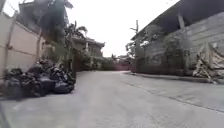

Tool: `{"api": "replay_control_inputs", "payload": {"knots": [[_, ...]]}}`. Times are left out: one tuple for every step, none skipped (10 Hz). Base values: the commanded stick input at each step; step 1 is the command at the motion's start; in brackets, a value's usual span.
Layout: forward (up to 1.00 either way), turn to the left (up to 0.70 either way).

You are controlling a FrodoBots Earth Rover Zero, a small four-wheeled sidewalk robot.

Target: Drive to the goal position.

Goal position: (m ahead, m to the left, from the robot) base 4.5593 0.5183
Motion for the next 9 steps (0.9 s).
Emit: {"api": "replay_control_inputs", "payload": {"knots": [[0.85,0.00],[0.85,0.00],[0.85,0.00],[0.85,0.00],[0.85,0.00],[0.85,0.00],[0.85,0.00],[0.85,0.00],[0.85,0.00]]}}
